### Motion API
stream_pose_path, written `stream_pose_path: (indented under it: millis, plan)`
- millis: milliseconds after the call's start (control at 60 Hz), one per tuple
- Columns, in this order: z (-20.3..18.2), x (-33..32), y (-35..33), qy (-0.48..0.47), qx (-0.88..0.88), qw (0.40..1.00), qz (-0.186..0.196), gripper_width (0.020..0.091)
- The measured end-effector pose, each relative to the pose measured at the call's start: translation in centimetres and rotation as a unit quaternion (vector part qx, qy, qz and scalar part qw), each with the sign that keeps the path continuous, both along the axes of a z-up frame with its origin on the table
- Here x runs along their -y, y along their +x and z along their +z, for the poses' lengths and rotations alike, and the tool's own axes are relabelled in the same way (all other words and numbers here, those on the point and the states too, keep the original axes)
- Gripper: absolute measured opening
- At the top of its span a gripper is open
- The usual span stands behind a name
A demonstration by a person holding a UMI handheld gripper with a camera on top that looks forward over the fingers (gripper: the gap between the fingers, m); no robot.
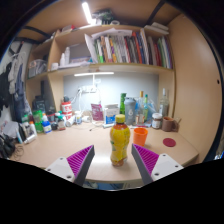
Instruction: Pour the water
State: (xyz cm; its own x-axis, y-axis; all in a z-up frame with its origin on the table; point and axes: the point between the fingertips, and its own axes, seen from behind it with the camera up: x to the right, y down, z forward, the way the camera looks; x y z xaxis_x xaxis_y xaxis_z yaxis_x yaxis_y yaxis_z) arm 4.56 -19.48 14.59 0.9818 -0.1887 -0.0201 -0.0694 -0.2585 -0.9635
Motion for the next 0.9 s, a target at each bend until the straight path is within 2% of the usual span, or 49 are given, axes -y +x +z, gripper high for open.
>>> stream_pose_path:
  millis: [133,333,417,500,617,650,667,700,750,817,900]
  plan:
    - [-5.3,-6.0,2.7,-0.013,0.009,1.000,0.010,0.0830]
    - [-9.1,-12.9,4.8,-0.002,0.010,1.000,0.020,0.0823]
    - [-10.1,-14.5,4.8,-0.012,0.004,0.999,0.039,0.0461]
    - [-10.2,-15.0,4.6,-0.018,0.016,0.998,0.053,0.0430]
    - [-10.3,-15.6,4.4,-0.032,0.011,0.998,0.059,0.0324]
    - [-10.4,-15.9,4.1,-0.043,0.004,0.997,0.065,0.0329]
    - [-10.3,-16.0,3.6,-0.049,-0.004,0.996,0.070,0.0300]
    - [-9.8,-16.3,3.1,-0.050,-0.025,0.995,0.081,0.0299]
    - [-7.9,-17.0,2.0,-0.041,-0.064,0.992,0.097,0.0300]
    - [-4.2,-18.3,1.1,-0.019,-0.159,0.983,0.093,0.0299]
    - [-0.6,-19.6,1.0,-0.002,-0.343,0.935,0.088,0.0297]
